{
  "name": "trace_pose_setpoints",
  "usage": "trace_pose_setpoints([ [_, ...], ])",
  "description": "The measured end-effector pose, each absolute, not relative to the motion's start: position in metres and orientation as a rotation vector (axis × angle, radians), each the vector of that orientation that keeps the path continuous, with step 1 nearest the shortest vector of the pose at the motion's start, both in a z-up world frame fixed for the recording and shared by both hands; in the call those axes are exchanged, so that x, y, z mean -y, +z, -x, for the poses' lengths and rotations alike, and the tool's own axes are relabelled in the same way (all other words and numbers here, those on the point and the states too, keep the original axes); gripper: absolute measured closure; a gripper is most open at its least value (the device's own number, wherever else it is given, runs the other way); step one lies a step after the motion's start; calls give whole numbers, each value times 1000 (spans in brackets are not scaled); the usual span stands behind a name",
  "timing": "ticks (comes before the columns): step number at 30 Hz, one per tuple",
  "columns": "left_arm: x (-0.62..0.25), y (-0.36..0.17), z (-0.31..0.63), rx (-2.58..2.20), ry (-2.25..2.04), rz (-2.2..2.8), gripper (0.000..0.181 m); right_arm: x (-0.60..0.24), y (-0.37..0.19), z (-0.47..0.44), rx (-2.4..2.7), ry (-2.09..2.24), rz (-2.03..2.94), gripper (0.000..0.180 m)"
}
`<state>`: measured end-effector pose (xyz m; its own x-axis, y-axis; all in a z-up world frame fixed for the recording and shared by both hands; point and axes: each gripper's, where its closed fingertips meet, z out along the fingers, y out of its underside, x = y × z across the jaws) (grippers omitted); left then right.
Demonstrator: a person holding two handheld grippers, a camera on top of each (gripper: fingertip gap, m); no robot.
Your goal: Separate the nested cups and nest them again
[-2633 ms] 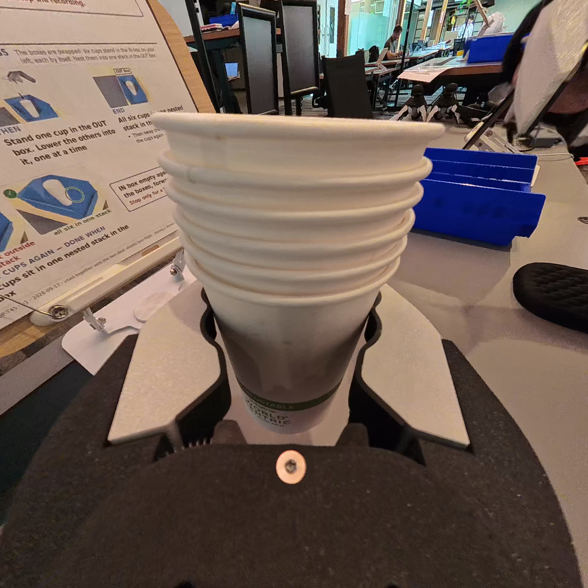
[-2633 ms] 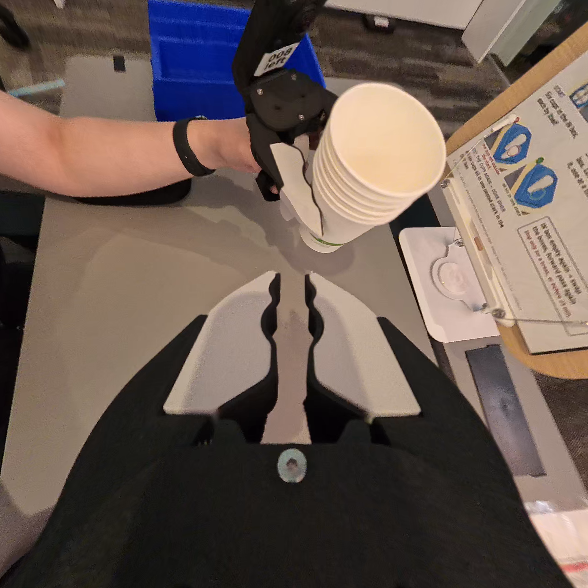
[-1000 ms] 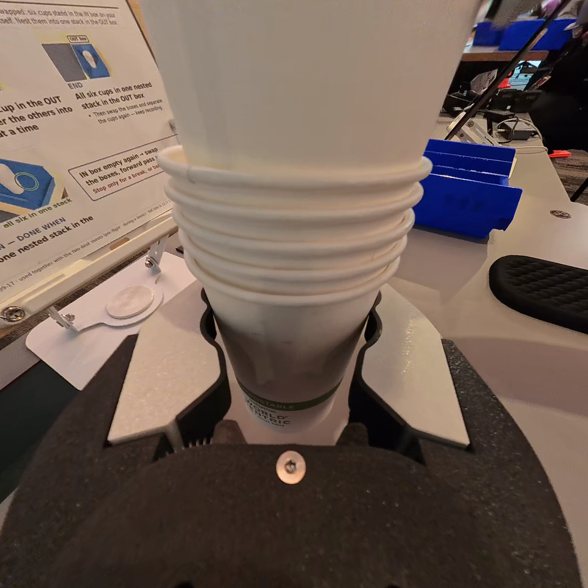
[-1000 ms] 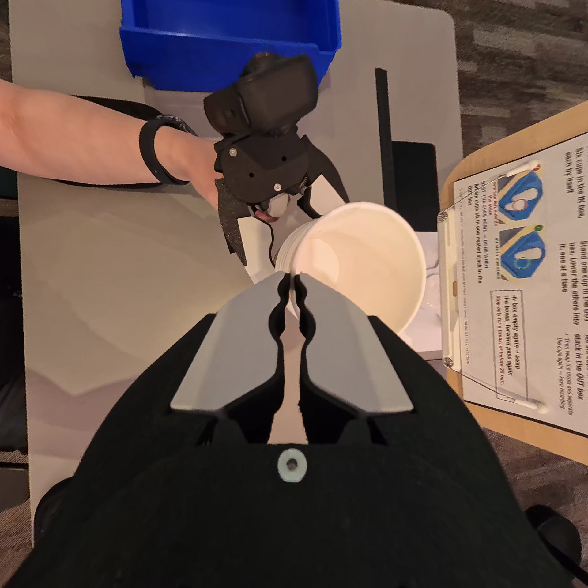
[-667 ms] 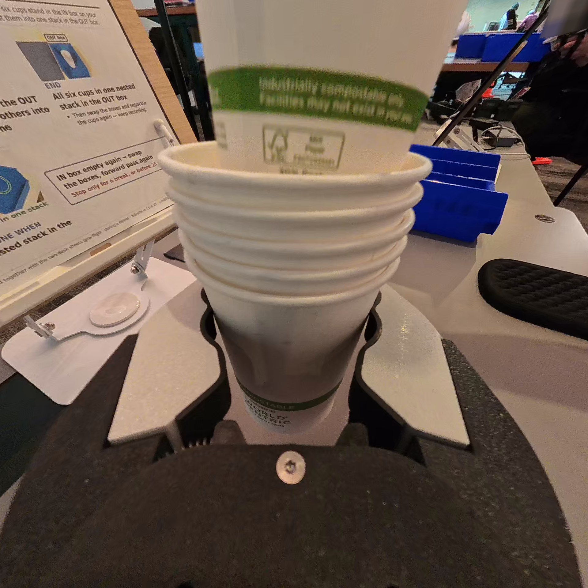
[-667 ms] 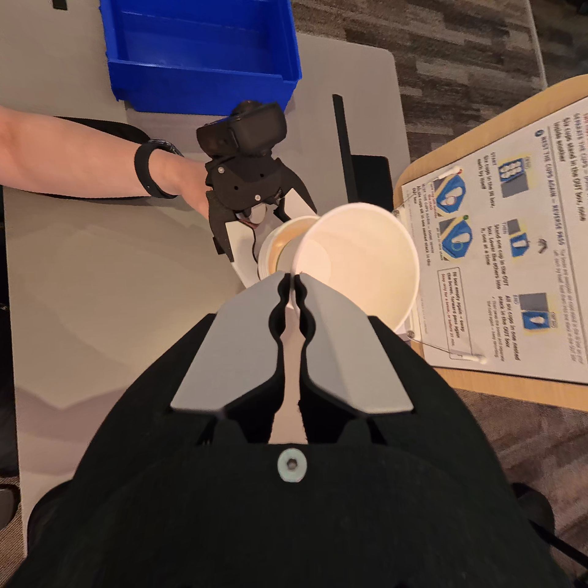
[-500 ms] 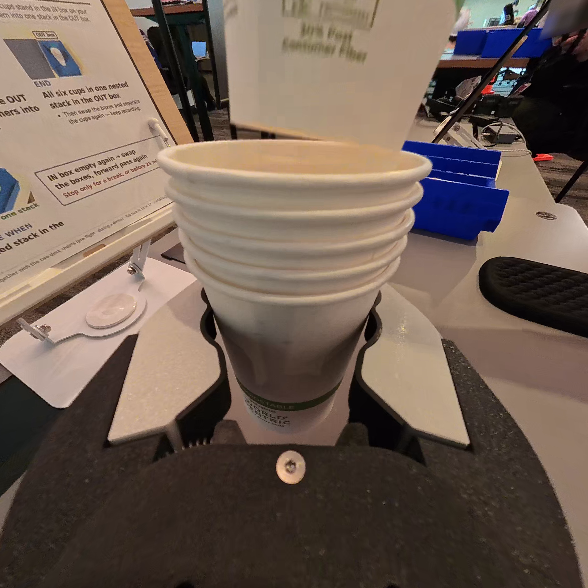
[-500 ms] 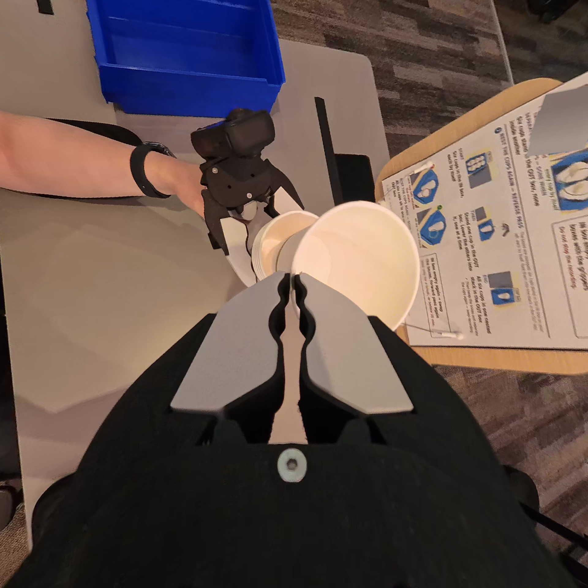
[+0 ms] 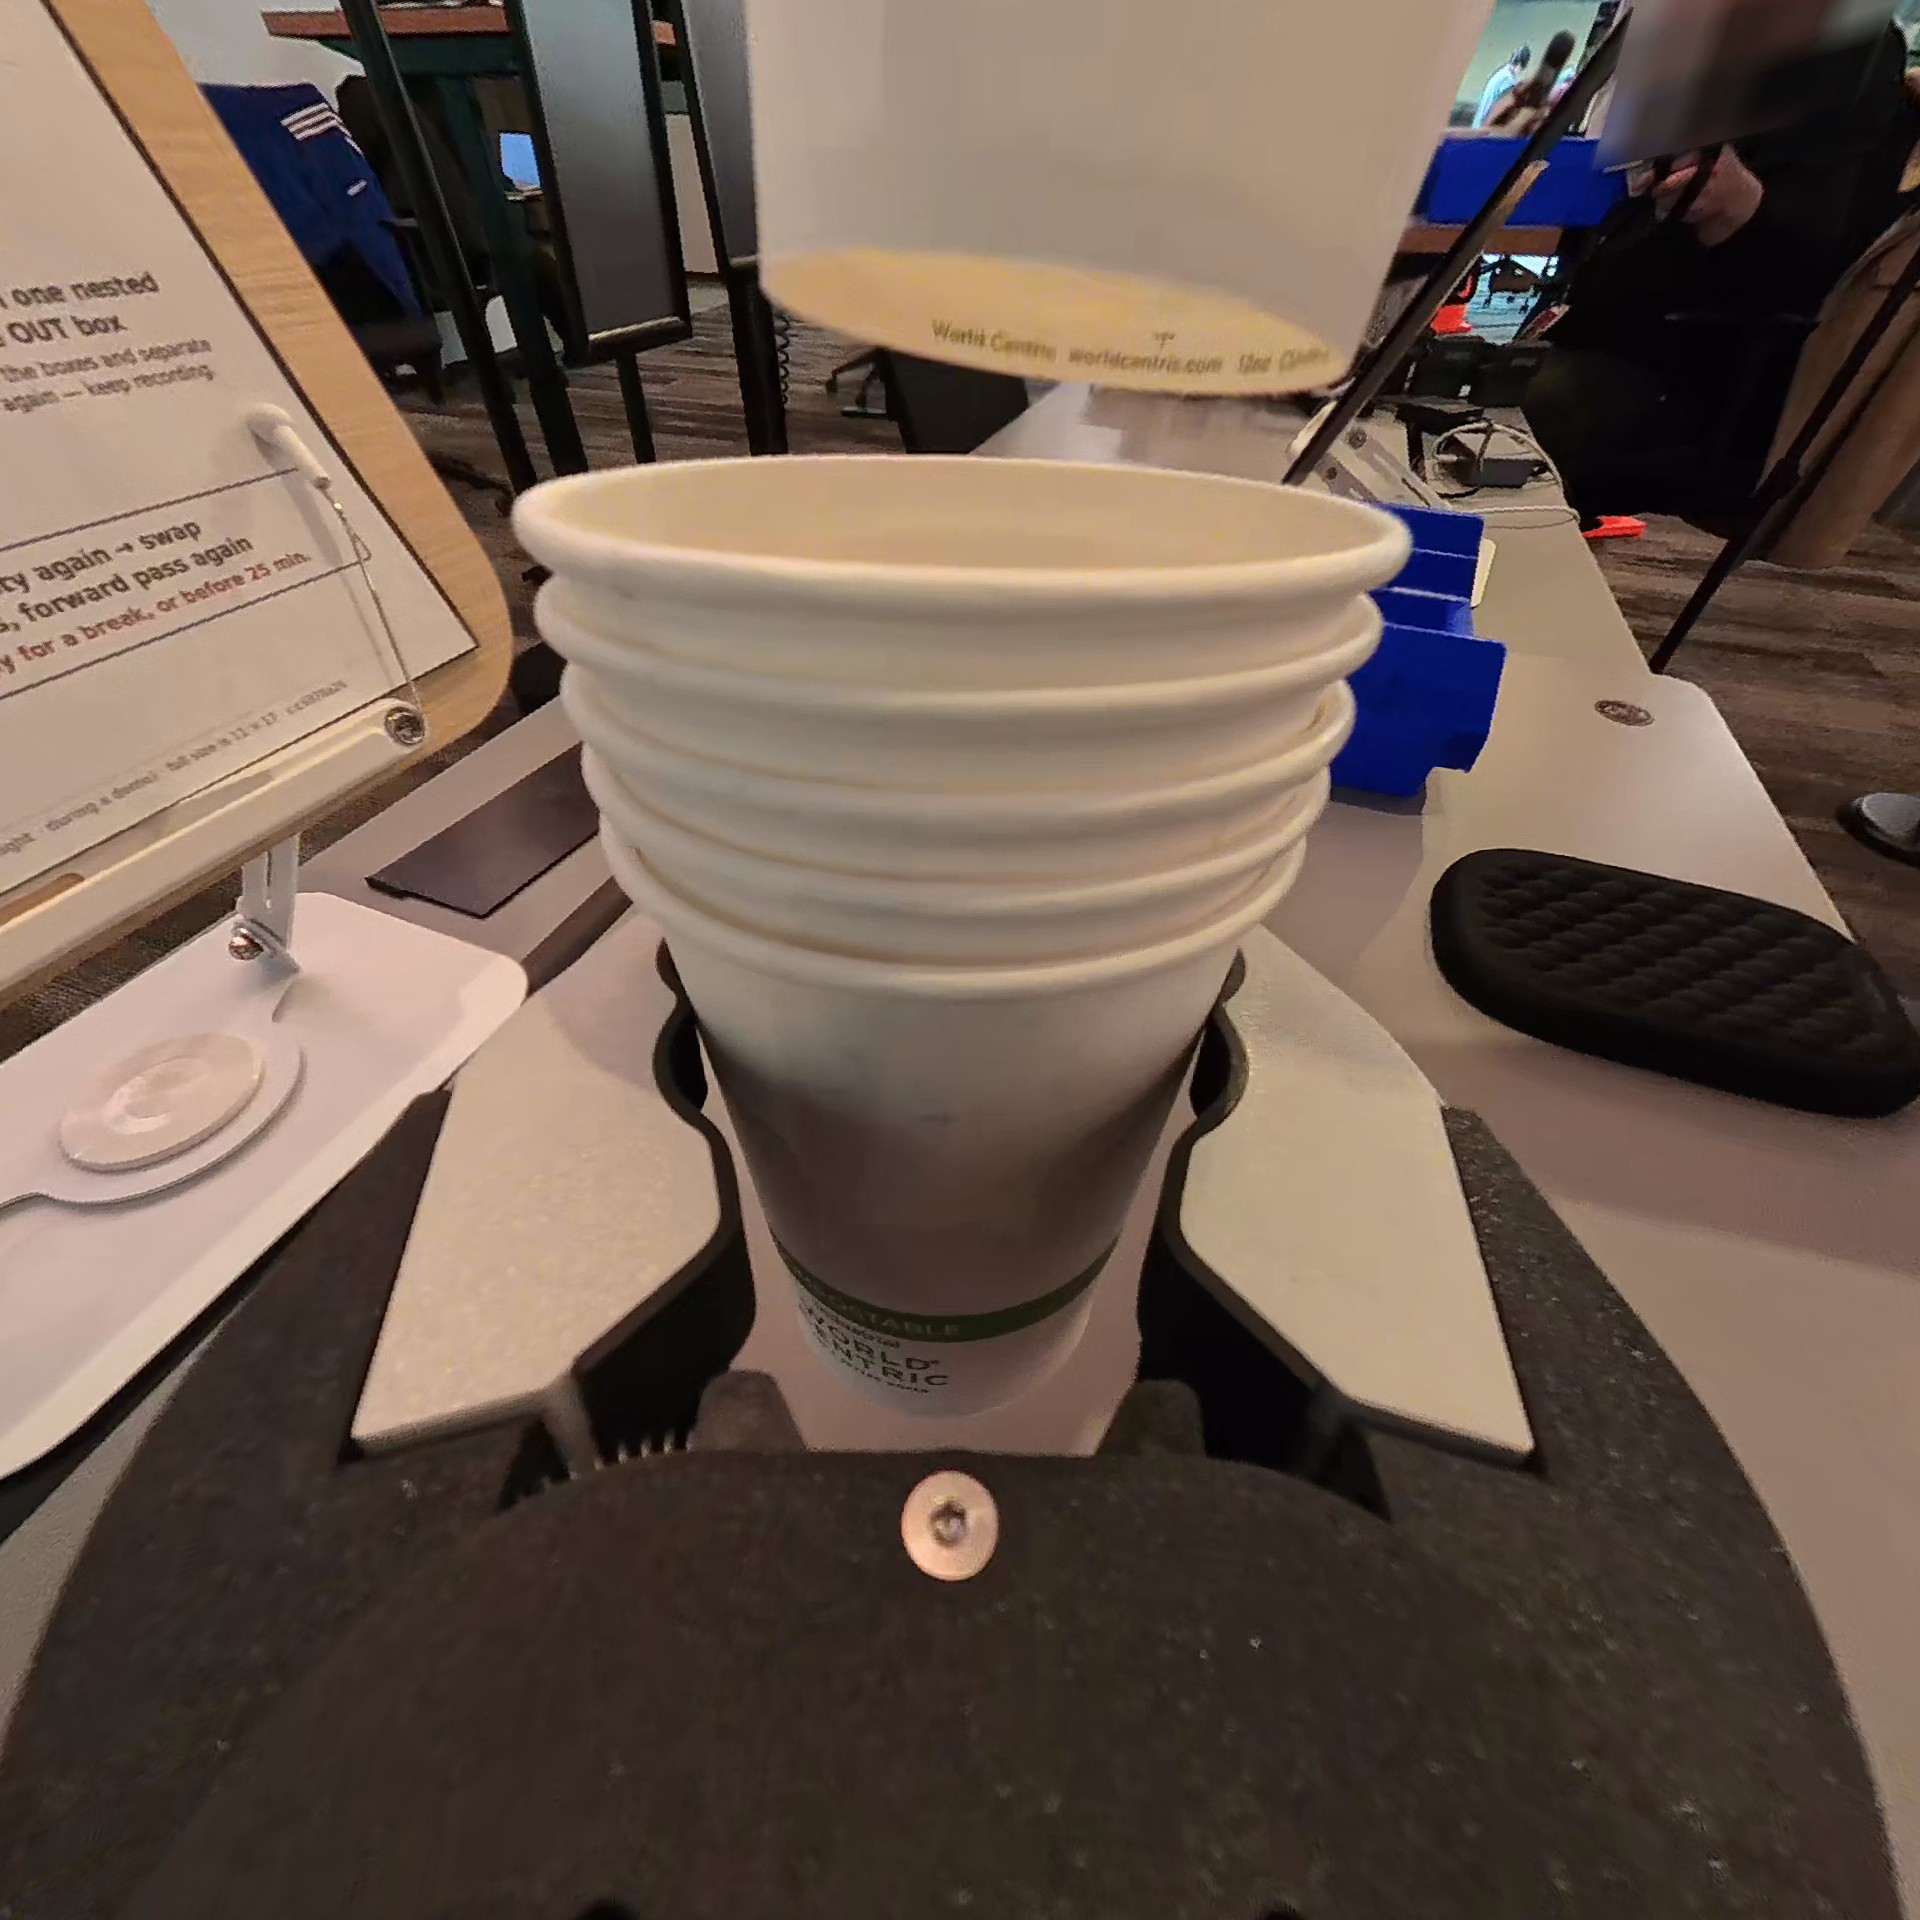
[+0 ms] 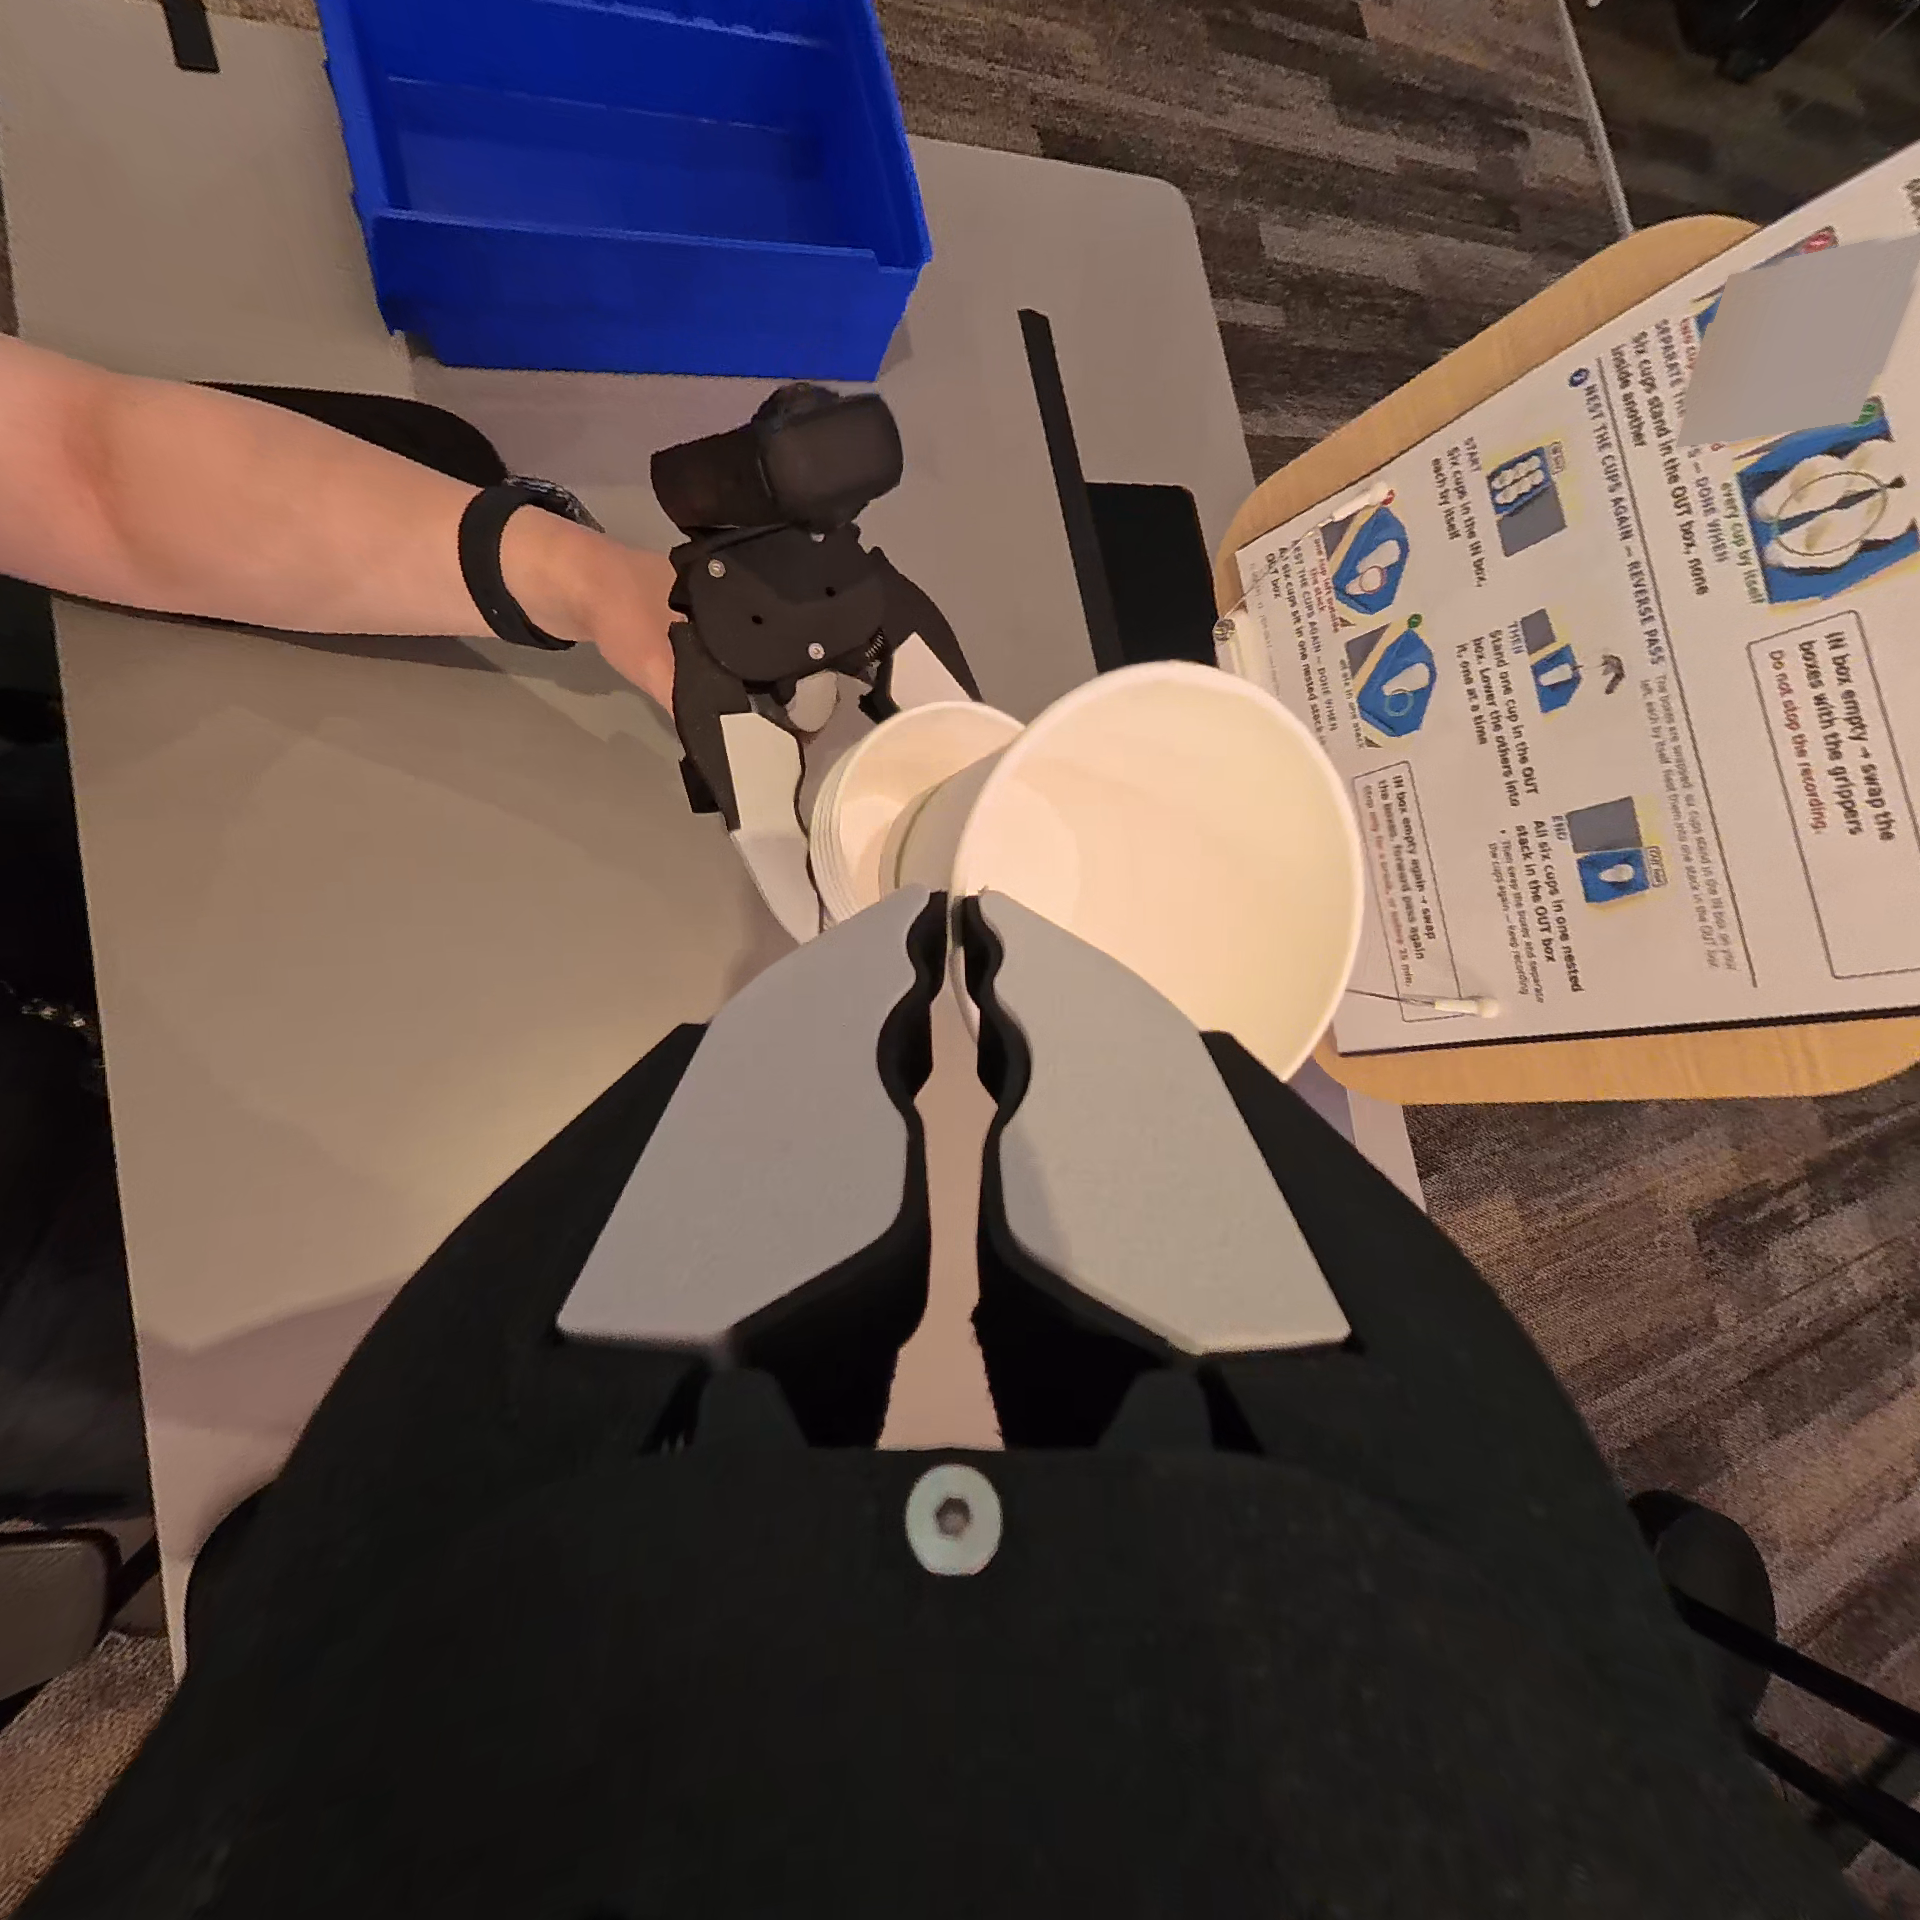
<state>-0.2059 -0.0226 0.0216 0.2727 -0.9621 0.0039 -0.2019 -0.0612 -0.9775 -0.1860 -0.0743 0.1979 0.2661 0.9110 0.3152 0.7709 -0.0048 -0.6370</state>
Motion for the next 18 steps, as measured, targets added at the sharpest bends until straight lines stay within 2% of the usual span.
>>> trace_pose_setpoints([
  [9,22,10,203,-1159,-894,1530,88,76,207,147,1474,148,1847,177],
  [14,16,15,211,-1127,-908,1536,88,68,201,33,1244,-74,2041,177],
  [18,13,23,217,-1093,-934,1529,88,61,167,-77,1002,-237,2240,177],
])
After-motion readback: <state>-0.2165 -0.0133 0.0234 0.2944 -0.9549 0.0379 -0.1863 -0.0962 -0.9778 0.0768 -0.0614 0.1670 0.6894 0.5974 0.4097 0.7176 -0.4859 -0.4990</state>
